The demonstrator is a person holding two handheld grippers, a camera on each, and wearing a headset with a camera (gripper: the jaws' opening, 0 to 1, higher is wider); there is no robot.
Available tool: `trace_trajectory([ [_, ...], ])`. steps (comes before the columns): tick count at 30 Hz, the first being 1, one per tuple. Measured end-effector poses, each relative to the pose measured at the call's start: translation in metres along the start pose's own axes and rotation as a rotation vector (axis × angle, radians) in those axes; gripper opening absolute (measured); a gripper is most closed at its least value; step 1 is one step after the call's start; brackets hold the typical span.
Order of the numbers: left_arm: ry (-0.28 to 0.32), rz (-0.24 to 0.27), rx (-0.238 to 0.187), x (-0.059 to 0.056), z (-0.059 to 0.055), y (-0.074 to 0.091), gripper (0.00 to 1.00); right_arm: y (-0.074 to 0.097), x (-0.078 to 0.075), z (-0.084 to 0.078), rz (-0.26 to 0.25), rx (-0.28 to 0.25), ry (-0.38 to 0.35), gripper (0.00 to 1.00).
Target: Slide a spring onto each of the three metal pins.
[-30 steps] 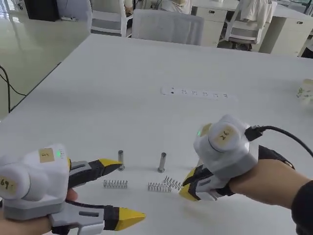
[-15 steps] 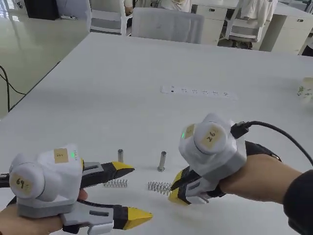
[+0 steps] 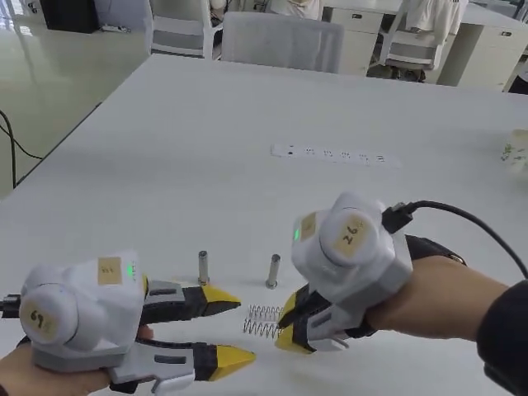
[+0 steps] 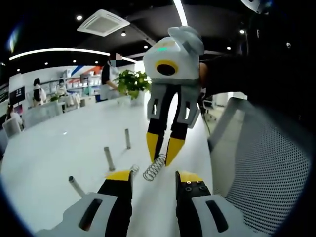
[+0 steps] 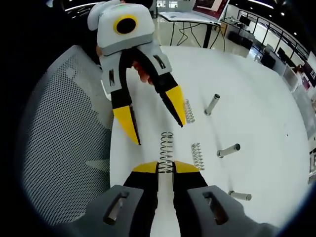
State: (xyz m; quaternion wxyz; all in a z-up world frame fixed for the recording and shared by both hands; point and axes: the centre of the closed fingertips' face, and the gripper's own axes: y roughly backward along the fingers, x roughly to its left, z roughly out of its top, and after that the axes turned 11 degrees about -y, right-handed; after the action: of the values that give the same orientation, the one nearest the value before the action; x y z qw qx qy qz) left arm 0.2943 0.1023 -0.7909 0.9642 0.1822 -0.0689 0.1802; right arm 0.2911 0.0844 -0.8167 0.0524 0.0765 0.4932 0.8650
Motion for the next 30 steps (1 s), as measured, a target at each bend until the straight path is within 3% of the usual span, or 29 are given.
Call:
trace_trajectory([
  [12,-0.042,-0.059,0.009,-0.013,-0.002,-0.003,0.09,0.0,0.013,0.0,0.048,0.015,0.046,0.08],
  [22,-0.071,-0.086,0.027,-0.018,-0.003,-0.005,0.05,0.001,0.018,-0.002,0.074,0.027,0.061,0.07],
  [30,-0.155,-0.13,0.069,-0.029,-0.005,-0.008,0.04,0.003,0.023,-0.007,0.098,0.052,0.069,0.07],
])
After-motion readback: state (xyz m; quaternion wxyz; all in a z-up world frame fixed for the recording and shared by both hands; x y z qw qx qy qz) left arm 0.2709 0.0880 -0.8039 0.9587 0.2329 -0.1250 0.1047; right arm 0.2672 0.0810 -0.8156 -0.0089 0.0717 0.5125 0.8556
